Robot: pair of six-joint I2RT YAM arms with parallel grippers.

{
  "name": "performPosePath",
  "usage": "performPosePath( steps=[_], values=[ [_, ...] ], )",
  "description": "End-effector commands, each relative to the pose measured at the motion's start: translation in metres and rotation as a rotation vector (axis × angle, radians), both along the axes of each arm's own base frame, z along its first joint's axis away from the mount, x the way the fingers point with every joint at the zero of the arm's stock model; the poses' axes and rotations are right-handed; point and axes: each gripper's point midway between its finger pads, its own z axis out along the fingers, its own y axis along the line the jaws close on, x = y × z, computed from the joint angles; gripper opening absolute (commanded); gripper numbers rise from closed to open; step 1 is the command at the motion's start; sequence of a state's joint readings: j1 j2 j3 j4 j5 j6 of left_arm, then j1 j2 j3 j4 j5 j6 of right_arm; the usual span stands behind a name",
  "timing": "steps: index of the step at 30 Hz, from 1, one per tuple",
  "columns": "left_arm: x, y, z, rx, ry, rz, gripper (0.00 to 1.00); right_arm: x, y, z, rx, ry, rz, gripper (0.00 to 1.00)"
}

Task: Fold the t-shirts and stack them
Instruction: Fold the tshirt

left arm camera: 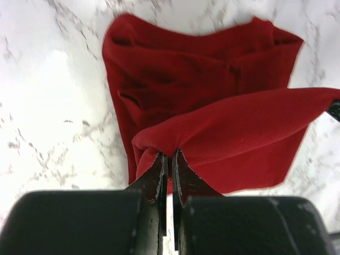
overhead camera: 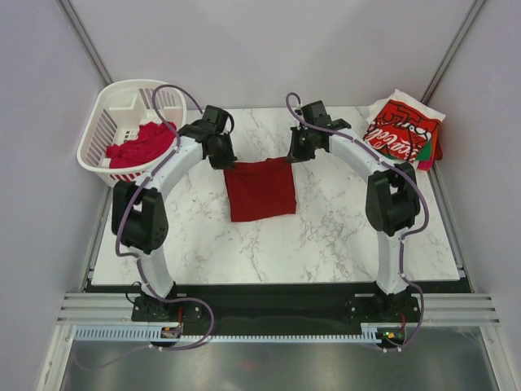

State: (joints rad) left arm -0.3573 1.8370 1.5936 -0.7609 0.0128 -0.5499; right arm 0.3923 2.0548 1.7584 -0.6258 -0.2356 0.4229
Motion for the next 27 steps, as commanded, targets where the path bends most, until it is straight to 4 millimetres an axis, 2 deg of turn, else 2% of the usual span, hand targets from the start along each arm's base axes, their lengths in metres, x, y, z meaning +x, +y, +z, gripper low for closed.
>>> performPosePath(
  steps=[1, 3, 4, 5, 8, 9, 11, 12, 14, 15, 16, 17, 18, 20, 21, 23, 24, 26, 27],
  values=[
    [0.035, 0.017, -0.007, 0.106, -0.043, 0.006, 0.02, 0.035, -0.006, 0.002, 0.027, -0.031, -0.044, 0.00],
    [0.046, 0.017, -0.018, 0.109, -0.030, 0.005, 0.02, 0.048, -0.005, -0.008, 0.028, -0.025, -0.052, 0.00],
    [0.054, 0.016, -0.016, 0.096, -0.038, 0.000, 0.02, 0.051, -0.007, -0.014, 0.025, -0.012, -0.060, 0.00],
    [0.059, 0.015, -0.034, 0.104, -0.007, -0.006, 0.02, 0.053, -0.006, -0.018, 0.028, -0.001, -0.064, 0.00],
    [0.073, 0.015, -0.043, 0.100, -0.005, -0.014, 0.02, 0.063, -0.004, -0.032, 0.034, 0.018, -0.069, 0.04],
    [0.076, 0.016, -0.055, 0.103, 0.016, -0.014, 0.02, 0.066, -0.002, -0.039, 0.036, 0.024, -0.067, 0.10],
    [0.083, 0.018, -0.059, 0.098, 0.018, -0.010, 0.02, 0.072, -0.004, -0.043, 0.045, 0.030, -0.074, 0.22],
    [0.085, 0.020, -0.068, 0.102, 0.033, -0.008, 0.02, 0.075, -0.003, -0.045, 0.052, 0.033, -0.079, 0.30],
    [0.091, 0.026, -0.070, 0.097, 0.034, 0.006, 0.04, 0.082, -0.007, -0.042, 0.060, 0.023, -0.088, 0.58],
    [0.093, 0.027, -0.071, 0.092, 0.035, 0.000, 0.09, 0.087, -0.007, -0.036, 0.067, 0.009, -0.093, 0.64],
    [0.097, 0.028, -0.070, 0.078, 0.031, -0.005, 0.22, 0.090, -0.012, -0.031, 0.069, 0.004, -0.102, 0.70],
    [0.098, 0.027, -0.068, 0.067, 0.028, -0.018, 0.55, 0.093, -0.014, -0.023, 0.071, -0.010, -0.109, 0.71],
    [0.099, 0.025, -0.063, 0.064, 0.016, -0.039, 0.69, 0.095, -0.016, -0.006, 0.077, -0.041, -0.111, 0.72],
    [0.103, 0.027, -0.043, 0.063, -0.028, -0.039, 0.94, 0.096, -0.022, 0.013, 0.061, -0.086, -0.120, 0.73],
    [0.104, 0.028, -0.035, 0.066, -0.047, -0.045, 0.96, 0.091, -0.027, 0.030, 0.057, -0.112, -0.124, 0.74],
    [0.105, 0.029, -0.006, 0.065, -0.101, -0.047, 1.00, 0.084, -0.034, 0.043, 0.034, -0.140, -0.130, 0.73],
    [0.105, 0.030, 0.003, 0.070, -0.118, -0.042, 1.00, 0.073, -0.037, 0.056, 0.037, -0.154, -0.129, 0.73],
    [0.099, 0.032, 0.031, 0.061, -0.161, -0.033, 1.00, 0.058, -0.036, 0.065, 0.055, -0.160, -0.110, 0.73],
    [0.096, 0.030, 0.039, 0.046, -0.170, -0.033, 0.98, 0.039, -0.036, 0.067, 0.071, -0.149, -0.091, 0.71]
  ],
)
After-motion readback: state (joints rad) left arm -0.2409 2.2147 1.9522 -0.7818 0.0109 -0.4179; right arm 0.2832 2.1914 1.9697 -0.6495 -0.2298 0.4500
